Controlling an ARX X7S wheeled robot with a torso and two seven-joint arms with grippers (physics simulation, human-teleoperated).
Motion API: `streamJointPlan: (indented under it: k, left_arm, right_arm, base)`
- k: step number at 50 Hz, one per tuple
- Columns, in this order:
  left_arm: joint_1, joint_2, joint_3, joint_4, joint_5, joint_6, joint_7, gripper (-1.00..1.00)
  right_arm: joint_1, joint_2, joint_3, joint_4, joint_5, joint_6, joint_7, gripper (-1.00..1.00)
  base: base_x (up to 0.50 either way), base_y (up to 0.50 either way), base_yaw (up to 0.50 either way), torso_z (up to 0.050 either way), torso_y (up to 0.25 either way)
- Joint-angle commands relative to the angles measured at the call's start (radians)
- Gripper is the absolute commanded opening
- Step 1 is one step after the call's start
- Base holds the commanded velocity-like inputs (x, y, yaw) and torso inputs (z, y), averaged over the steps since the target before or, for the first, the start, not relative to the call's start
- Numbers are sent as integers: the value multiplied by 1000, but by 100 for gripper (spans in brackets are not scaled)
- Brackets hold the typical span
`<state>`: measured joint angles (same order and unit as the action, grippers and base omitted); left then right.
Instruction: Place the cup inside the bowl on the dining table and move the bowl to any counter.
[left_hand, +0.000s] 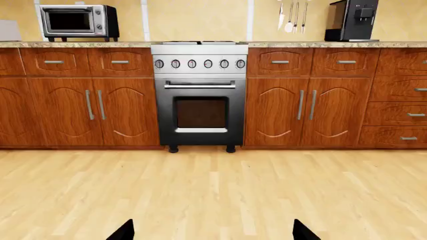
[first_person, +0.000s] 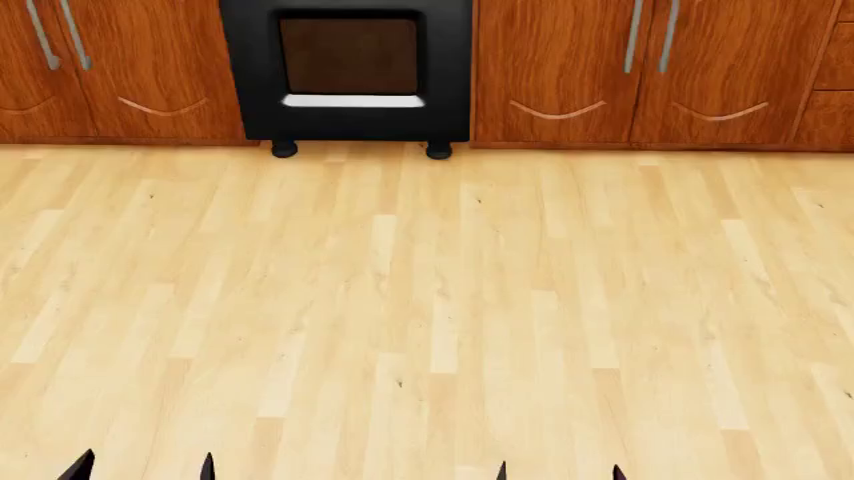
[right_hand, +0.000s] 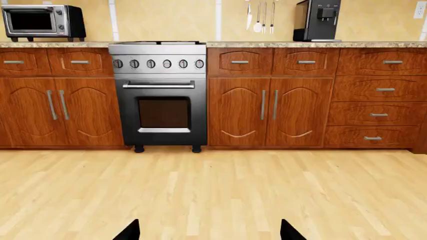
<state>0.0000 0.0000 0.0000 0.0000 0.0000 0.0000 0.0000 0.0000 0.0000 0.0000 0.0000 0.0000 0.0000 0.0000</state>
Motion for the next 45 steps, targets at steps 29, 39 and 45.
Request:
streamJointPlan:
  k: [29,39,45]
  left_arm:
    - [-4,-75,87,21,-66,-29,-94,100]
    - [-22,-82,108,14,-66,-39,-112,100]
    - [-24,-88,117,14,-72,-42,-119,100]
  right_arm:
    - [5,74,-88,0,64,-5,94,100]
    - [3,83,-97,-4,86,-2,106,100]
    - [4,89,-104,-4,94,0,113,100]
  base:
    - [-1,22,0,0,0]
    - [-384,350,0,0,0]
    - [-500,210,0,0,0]
